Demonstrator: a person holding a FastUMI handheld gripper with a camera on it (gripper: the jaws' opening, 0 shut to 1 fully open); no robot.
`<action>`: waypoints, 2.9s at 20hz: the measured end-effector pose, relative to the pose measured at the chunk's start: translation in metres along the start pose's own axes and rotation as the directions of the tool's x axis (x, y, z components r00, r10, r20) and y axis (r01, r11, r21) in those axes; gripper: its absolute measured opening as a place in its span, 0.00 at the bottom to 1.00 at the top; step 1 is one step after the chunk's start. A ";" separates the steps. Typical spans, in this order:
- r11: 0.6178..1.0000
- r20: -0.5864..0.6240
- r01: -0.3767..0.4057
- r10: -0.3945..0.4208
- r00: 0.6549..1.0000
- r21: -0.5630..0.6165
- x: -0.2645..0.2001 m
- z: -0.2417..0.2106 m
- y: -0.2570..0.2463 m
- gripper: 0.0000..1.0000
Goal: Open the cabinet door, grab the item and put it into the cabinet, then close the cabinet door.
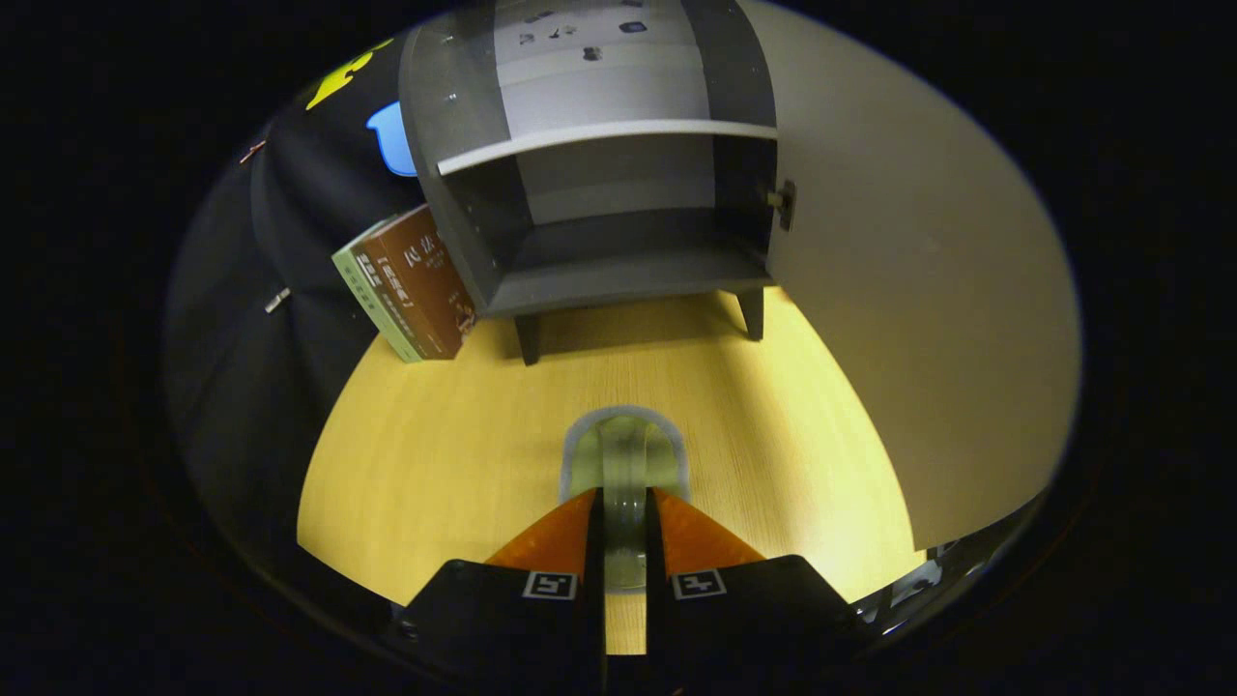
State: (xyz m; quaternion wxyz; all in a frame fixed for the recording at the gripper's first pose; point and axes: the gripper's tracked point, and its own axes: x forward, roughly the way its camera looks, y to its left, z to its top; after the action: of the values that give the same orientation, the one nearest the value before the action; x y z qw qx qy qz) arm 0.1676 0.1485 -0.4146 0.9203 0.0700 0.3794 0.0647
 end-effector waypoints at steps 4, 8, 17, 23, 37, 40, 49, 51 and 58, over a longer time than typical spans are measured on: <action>1.000 0.026 -0.023 0.023 0.999 -0.006 -0.029 0.060 0.006 0.21; 1.000 0.057 -0.026 0.025 0.998 0.015 -0.050 0.126 0.004 0.21; 0.999 0.156 -0.034 0.031 0.987 0.017 -0.031 0.259 0.018 0.21; 1.000 0.189 -0.025 0.025 0.982 -0.003 0.015 0.333 0.026 0.21; 0.994 0.078 0.012 -0.021 0.997 0.110 0.123 0.382 0.018 0.21; 0.993 0.072 0.029 -0.037 0.997 0.112 0.132 0.385 0.015 0.24; 0.996 0.188 -0.002 -0.015 0.982 0.088 0.102 0.403 0.024 0.65; 0.998 0.254 -0.008 -0.007 0.967 0.058 0.077 0.410 0.029 0.88; 0.999 0.553 0.034 -0.029 0.832 0.001 -0.049 0.435 0.030 0.98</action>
State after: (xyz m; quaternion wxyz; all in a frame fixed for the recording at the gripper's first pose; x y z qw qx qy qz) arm 0.4383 0.1346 -0.0701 0.9920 0.0751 0.0980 0.0282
